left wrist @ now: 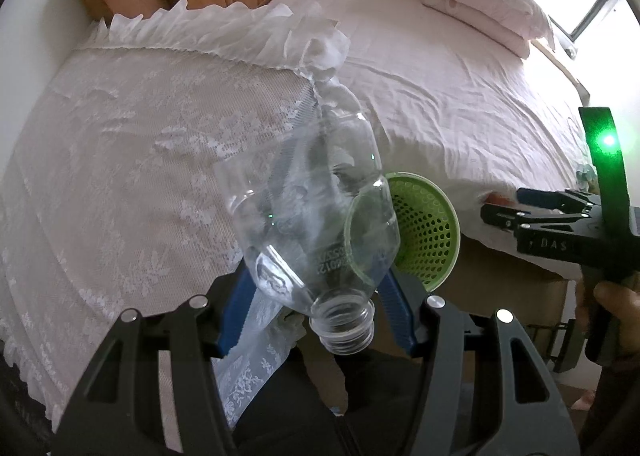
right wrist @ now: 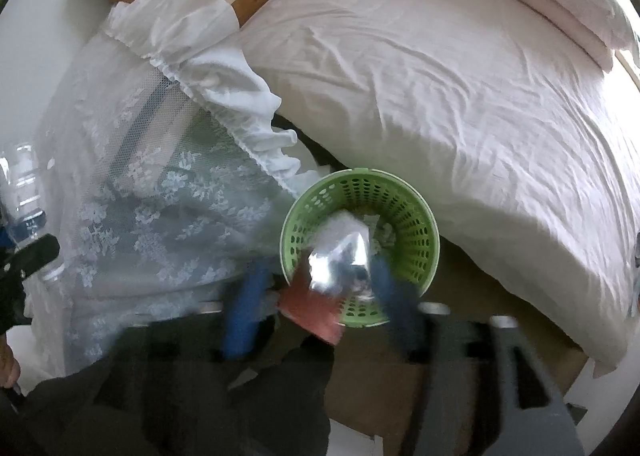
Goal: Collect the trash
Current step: 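Drop the foil pack from the right tool into the wastebasket, then release the plastic bottle from the left tool into the wastebasket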
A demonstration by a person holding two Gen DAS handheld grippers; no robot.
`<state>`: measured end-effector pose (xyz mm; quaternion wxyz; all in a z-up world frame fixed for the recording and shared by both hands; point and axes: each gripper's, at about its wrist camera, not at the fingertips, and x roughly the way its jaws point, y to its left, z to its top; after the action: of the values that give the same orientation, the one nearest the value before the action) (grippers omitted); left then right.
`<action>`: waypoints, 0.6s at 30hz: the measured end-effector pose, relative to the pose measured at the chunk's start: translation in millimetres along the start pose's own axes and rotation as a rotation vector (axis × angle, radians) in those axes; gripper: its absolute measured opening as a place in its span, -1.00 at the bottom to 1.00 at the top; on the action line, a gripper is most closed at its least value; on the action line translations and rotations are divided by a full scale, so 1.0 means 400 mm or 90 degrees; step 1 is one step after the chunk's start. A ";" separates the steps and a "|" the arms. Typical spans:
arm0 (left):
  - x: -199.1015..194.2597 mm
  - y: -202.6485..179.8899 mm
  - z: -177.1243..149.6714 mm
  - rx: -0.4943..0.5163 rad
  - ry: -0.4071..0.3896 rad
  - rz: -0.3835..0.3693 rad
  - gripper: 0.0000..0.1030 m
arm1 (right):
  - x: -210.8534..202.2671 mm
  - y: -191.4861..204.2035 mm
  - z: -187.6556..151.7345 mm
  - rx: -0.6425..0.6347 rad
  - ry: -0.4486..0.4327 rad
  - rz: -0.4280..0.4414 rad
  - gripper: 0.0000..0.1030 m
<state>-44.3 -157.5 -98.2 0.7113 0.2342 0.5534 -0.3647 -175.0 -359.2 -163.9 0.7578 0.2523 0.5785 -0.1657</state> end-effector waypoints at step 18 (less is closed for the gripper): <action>0.048 -0.100 0.009 0.067 0.028 -0.024 0.10 | 0.000 -0.078 -0.022 0.056 0.004 -0.023 0.89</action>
<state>-70.7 -190.3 -112.8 0.6788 0.2689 0.5529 -0.4014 -199.2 -379.7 -171.6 0.7411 0.2751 0.5776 -0.2038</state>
